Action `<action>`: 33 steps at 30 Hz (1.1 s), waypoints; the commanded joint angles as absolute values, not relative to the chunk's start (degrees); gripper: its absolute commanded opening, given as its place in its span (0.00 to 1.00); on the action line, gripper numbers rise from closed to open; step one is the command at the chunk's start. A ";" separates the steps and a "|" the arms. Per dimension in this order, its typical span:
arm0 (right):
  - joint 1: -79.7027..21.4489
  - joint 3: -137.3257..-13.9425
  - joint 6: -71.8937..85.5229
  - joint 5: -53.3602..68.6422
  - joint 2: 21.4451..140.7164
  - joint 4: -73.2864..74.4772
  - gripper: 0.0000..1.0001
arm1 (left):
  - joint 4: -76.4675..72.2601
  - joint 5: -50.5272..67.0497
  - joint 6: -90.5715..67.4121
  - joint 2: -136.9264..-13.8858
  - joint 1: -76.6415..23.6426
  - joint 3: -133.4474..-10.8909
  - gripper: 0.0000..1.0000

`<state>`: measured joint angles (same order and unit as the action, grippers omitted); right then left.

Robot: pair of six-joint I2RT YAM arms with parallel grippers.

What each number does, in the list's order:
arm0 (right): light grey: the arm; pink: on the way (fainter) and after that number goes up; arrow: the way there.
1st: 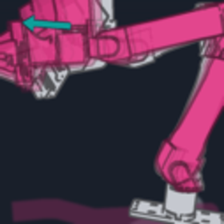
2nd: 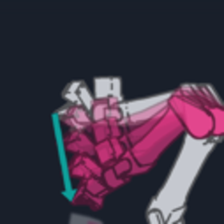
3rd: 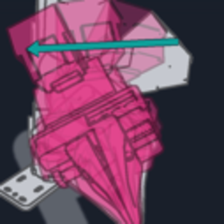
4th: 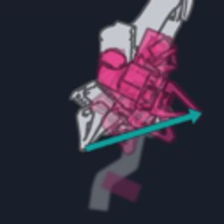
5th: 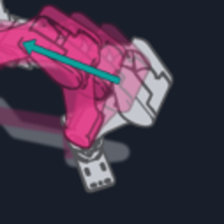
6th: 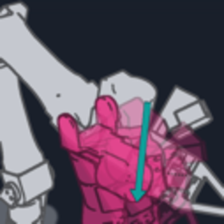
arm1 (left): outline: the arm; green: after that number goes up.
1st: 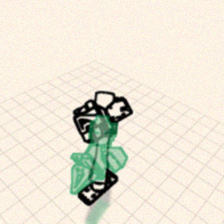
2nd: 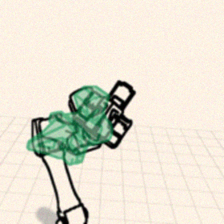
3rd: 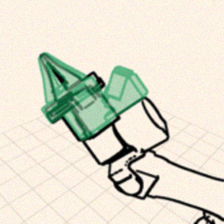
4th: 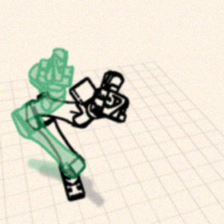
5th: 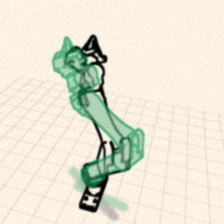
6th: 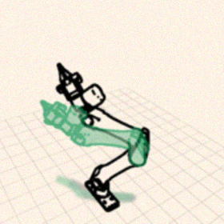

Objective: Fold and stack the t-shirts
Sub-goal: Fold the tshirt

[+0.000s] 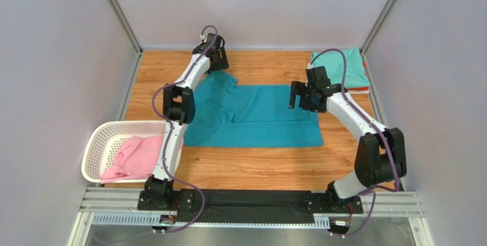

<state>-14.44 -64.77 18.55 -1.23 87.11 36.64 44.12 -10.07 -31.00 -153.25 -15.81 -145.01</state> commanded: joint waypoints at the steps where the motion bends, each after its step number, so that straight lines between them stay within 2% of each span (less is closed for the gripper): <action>1: -14.24 -64.95 17.84 -1.14 86.92 35.51 1.00 | 51.05 -12.65 -28.65 -155.38 -16.35 -148.70 0.77; 5: -14.24 -64.43 17.67 -1.23 85.96 35.42 1.00 | 51.94 -14.15 -28.65 -155.22 -16.26 -148.62 0.61; 6: -14.24 -64.34 17.75 -1.40 85.78 35.33 1.00 | 51.94 -14.15 -28.57 -155.21 -16.17 -148.71 0.51; 11: -14.33 -63.98 17.58 -1.49 85.25 35.33 1.00 | 51.77 -13.54 -28.13 -155.21 -16.08 -148.62 0.34; 12: -14.24 -63.98 17.58 -1.84 85.25 35.33 1.00 | 51.94 -13.45 -28.04 -155.04 -16.00 -148.28 0.22; 16: -14.24 -64.68 17.84 -2.98 85.60 35.24 1.00 | 51.59 -13.89 -27.60 -153.64 -15.82 -146.34 0.00; 20: -14.24 -68.89 20.73 -6.76 88.85 36.03 1.00 | 49.66 -11.87 -27.51 -150.48 -15.82 -143.44 0.00; 24: -14.15 -76.89 22.50 -10.02 96.93 37.44 1.00 | 45.45 -8.27 -27.69 -145.82 -15.82 -138.61 0.00; 33: -14.24 -99.91 23.73 -19.77 117.32 42.27 0.97 | 43.07 -7.03 -27.25 -138.08 -15.82 -131.23 0.00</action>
